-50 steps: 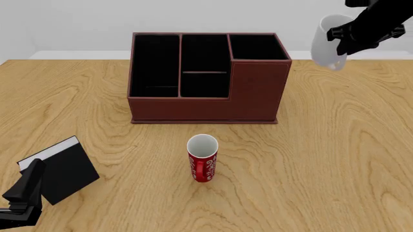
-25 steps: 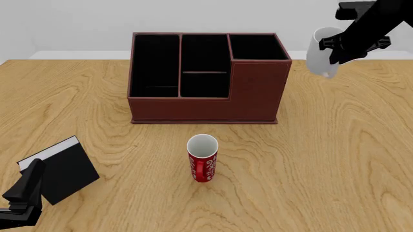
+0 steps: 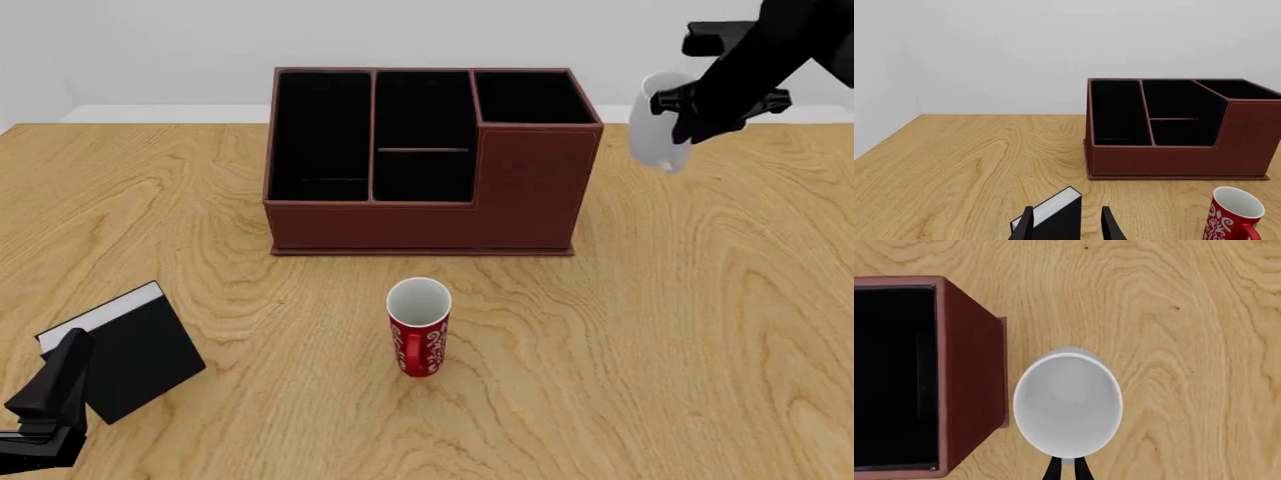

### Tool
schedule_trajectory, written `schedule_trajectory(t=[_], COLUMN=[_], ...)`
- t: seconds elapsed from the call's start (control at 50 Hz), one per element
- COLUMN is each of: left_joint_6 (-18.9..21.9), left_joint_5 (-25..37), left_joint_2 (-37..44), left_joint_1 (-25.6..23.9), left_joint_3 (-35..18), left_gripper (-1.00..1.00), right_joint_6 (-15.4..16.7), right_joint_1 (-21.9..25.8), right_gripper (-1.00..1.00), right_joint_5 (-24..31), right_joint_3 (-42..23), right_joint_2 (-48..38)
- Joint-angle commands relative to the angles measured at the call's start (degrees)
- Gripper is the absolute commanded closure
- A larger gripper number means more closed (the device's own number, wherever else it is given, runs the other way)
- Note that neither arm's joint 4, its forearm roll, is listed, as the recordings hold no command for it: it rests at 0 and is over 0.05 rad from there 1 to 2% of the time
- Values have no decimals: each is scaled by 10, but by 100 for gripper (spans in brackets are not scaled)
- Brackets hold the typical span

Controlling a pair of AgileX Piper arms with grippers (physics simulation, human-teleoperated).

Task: Pick up the white mug and place it to the right of the caddy.

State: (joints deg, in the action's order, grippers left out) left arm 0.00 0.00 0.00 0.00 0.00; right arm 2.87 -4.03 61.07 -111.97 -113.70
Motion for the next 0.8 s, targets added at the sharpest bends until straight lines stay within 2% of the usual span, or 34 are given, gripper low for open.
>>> schedule_trajectory(t=[0.02, 0.8], left_joint_6=[0, 0], left_joint_5=[0, 0], left_joint_2=[0, 0], left_joint_1=[0, 0], left_joint_3=[0, 0], left_gripper=[-100, -100], right_joint_6=[-9, -1], right_joint_1=[2, 12], right_gripper=[100, 100], right_joint_5=[-11, -57], right_joint_3=[5, 57], right_joint_2=[-17, -46])
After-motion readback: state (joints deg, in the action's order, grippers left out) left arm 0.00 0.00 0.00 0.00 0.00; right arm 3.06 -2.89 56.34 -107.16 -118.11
